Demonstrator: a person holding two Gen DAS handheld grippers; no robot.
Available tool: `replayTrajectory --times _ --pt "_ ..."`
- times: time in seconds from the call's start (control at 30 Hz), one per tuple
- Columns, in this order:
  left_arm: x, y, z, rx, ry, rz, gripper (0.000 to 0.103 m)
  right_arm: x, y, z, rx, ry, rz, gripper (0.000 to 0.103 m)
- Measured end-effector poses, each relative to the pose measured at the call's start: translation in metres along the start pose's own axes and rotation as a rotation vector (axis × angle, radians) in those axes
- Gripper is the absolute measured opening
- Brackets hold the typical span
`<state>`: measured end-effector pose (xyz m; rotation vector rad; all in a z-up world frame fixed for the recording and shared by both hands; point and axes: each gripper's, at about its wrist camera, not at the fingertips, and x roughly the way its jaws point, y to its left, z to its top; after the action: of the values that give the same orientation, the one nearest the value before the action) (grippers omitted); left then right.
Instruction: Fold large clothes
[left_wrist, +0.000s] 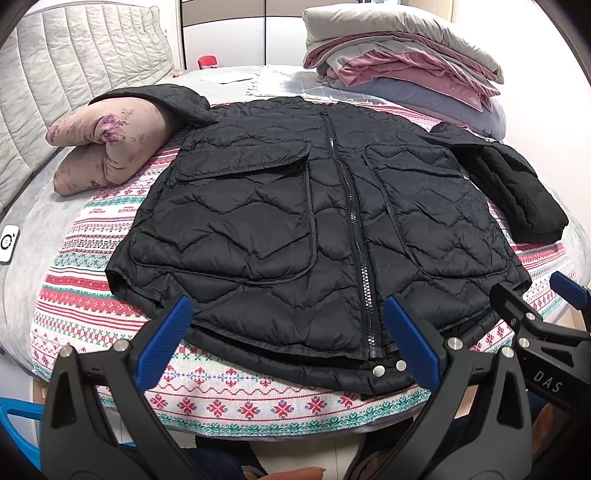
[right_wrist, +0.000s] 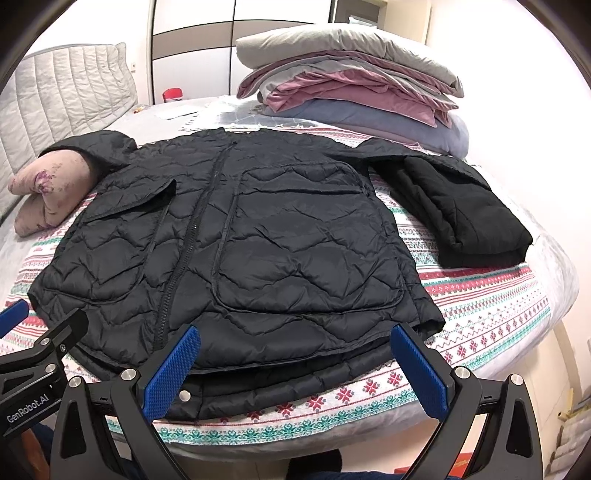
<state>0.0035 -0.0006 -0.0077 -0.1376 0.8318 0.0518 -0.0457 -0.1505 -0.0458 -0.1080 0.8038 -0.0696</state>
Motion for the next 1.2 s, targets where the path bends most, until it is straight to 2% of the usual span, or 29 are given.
replayTrajectory --times 0.23,0.33,0.43,0.53,0.6,0.7,0.73,0.8,0.87,0.93,0.97,1.03,1.07,1.1,1.13,1.17,1.2 --pt "0.003 0.012 0.004 -0.025 0.023 -0.007 0.103 0.008 -0.004 0.001 0.007 0.026 0.032 0.103" --pt "0.004 0.038 0.009 -0.08 0.037 0.008 0.103 0.02 -0.019 0.004 0.041 0.085 0.083 0.103" --pt "0.003 0.075 0.014 -0.154 0.037 0.054 0.103 0.032 -0.046 0.007 0.123 0.115 0.095 0.103" --pt "0.007 0.111 0.016 -0.207 0.026 0.139 0.103 0.052 -0.08 0.008 0.234 0.19 0.186 0.103" --pt "0.016 0.135 0.015 -0.247 0.068 0.185 0.103 0.066 -0.107 0.003 0.341 0.216 0.201 0.103" --pt "0.03 0.168 0.01 -0.325 0.114 0.21 0.103 0.08 -0.14 -0.005 0.467 0.227 0.237 0.103" --pt "0.036 0.177 0.007 -0.341 0.154 0.227 0.103 0.083 -0.147 -0.006 0.486 0.237 0.237 0.103" --pt "0.049 0.184 0.004 -0.356 0.213 0.214 0.103 0.094 -0.164 -0.008 0.528 0.234 0.22 0.103" --pt "0.06 0.189 0.001 -0.357 0.244 0.227 0.103 0.104 -0.173 -0.01 0.555 0.255 0.205 0.103" --pt "0.072 0.191 0.001 -0.364 0.273 0.226 0.098 0.113 -0.181 -0.012 0.598 0.258 0.306 0.103" --pt "0.077 0.192 0.002 -0.373 0.278 0.216 0.091 0.117 -0.185 -0.014 0.622 0.241 0.362 0.103" --pt "0.085 0.191 0.005 -0.368 0.274 0.202 0.076 0.122 -0.185 -0.014 0.621 0.252 0.351 0.103" --pt "0.091 0.186 0.007 -0.347 0.277 0.195 0.062 0.127 -0.184 -0.012 0.613 0.263 0.338 0.1" --pt "0.098 0.181 0.011 -0.328 0.279 0.193 0.055 0.13 -0.182 -0.011 0.6 0.266 0.326 0.09" --pt "0.101 0.177 0.013 -0.308 0.274 0.199 0.04 0.132 -0.18 -0.009 0.587 0.269 0.307 0.08" --pt "0.102 0.17 0.015 -0.284 0.262 0.202 0.019 0.135 -0.179 -0.007 0.571 0.278 0.263 0.049" --pt "0.103 0.161 0.017 -0.256 0.252 0.201 0.014 0.139 -0.183 -0.007 0.584 0.281 0.239 0.017"
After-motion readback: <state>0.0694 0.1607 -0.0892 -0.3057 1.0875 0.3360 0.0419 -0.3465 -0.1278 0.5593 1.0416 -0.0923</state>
